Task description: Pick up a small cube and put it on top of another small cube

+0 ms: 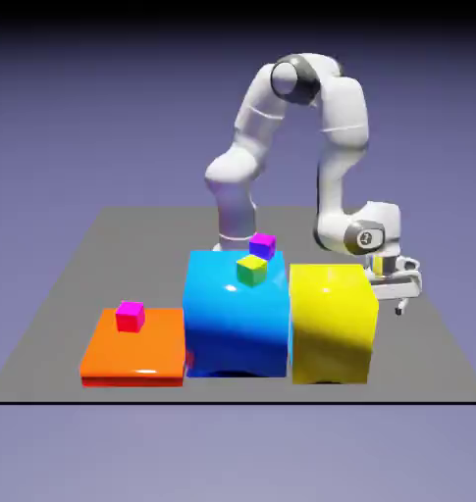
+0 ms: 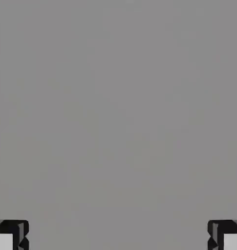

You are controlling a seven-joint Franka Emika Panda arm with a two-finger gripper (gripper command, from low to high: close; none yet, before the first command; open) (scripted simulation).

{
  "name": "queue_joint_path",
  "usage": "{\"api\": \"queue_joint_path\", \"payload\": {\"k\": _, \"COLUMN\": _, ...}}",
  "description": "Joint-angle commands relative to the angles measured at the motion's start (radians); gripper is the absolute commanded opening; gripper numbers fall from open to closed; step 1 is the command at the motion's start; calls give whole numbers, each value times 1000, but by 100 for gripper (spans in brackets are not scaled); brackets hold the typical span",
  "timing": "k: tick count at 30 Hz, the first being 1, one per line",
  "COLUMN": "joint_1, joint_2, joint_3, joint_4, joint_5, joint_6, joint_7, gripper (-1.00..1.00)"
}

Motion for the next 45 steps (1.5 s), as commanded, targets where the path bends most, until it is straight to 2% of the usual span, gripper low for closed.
{"api": "queue_joint_path", "payload": {"k": 1, "joint_1": -35, "joint_2": -9, "joint_3": 36, "joint_4": -11, "joint_5": -22, "joint_6": -15, "joint_7": 25, "gripper": 0}}
{"api": "queue_joint_path", "payload": {"k": 36, "joint_1": -1260, "joint_2": -329, "joint_3": 1296, "joint_4": -380, "joint_5": -792, "joint_6": -546, "joint_7": 896, "gripper": 0}}
{"api": "queue_joint_path", "payload": {"k": 38, "joint_1": -1264, "joint_2": -326, "joint_3": 1307, "joint_4": -382, "joint_5": -813, "joint_6": -548, "joint_7": 897, "gripper": 0}}
{"api": "queue_joint_path", "payload": {"k": 45, "joint_1": -1204, "joint_2": -72, "joint_3": 1139, "joint_4": -317, "joint_5": -968, "joint_6": -733, "joint_7": 887, "gripper": 0}}
